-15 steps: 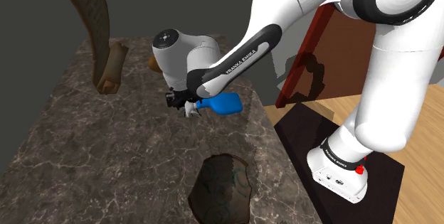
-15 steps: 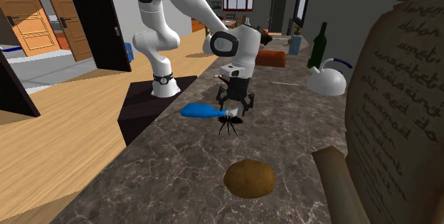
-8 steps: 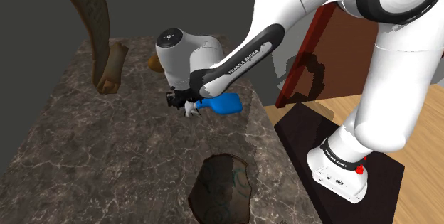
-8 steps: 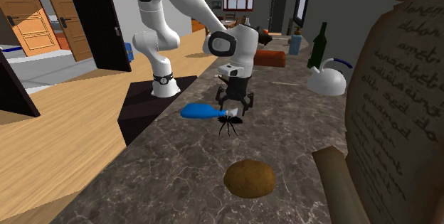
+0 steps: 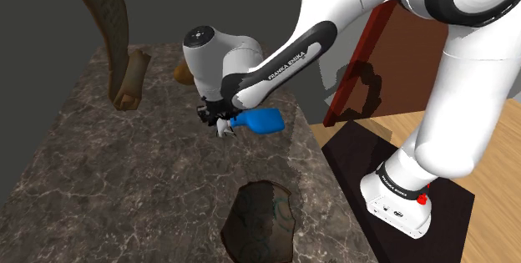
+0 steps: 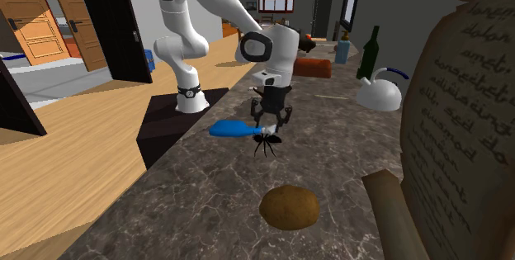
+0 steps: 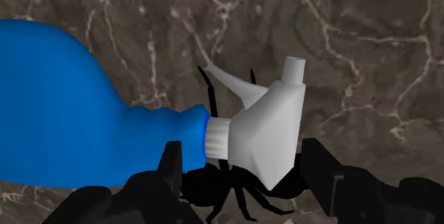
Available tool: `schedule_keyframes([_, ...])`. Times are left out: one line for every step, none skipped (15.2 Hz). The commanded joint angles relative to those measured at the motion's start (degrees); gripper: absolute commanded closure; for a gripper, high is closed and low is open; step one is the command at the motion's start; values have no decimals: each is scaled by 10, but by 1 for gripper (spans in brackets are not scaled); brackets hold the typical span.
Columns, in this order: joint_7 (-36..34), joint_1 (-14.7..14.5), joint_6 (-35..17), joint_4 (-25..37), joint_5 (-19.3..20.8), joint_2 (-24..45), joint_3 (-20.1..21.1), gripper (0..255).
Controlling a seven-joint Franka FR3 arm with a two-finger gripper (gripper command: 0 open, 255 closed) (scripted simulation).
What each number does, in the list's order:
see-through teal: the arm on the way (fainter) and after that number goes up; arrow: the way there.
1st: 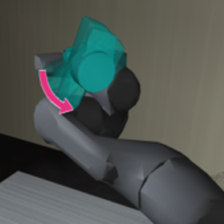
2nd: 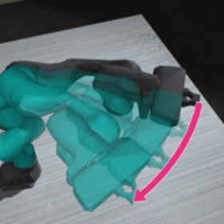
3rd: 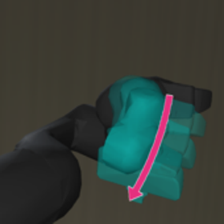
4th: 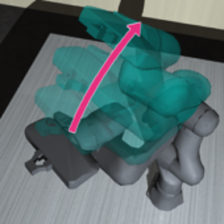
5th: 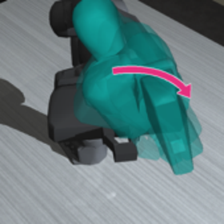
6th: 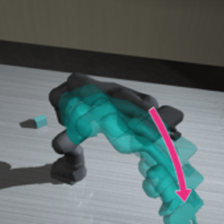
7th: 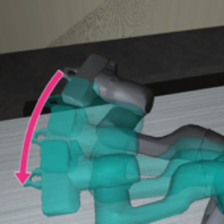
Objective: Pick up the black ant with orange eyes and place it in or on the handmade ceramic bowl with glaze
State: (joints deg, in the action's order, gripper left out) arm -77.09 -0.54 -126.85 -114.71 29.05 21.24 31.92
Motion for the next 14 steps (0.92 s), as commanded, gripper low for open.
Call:
schedule_keyframes([8, 4, 3, 3, -9, -7, 4, 255])
schedule_keyframes([12, 5, 8, 4, -14, -12, 7, 255])
schedule_keyframes([16, 7, 13, 6, -18, -17, 9, 255])
schedule_keyframes([20, 8, 19, 8, -23, -22, 11, 255])
schedule_keyframes([15, 7, 14, 5, -19, -18, 9, 255])
schedule_keyframes([15, 7, 14, 5, -19, -18, 9, 0])
schedule_keyframes([6, -25, 82, 72, 9, 25, 1, 0])
schedule_keyframes([4, -58, 150, 142, 33, 71, -8, 0])
schedule_keyframes([7, -95, 217, 217, 54, 120, -19, 0])
schedule_keyframes([14, -125, 268, 279, 68, 159, -30, 0])
schedule_keyframes([13, -125, 261, 273, 69, 159, -33, 0])
schedule_keyframes([12, -123, 255, 268, 70, 160, -35, 0])
schedule_keyframes([10, -121, 248, 262, 72, 161, -36, 0])
schedule_keyframes([9, -119, 242, 257, 73, 162, -37, 0])
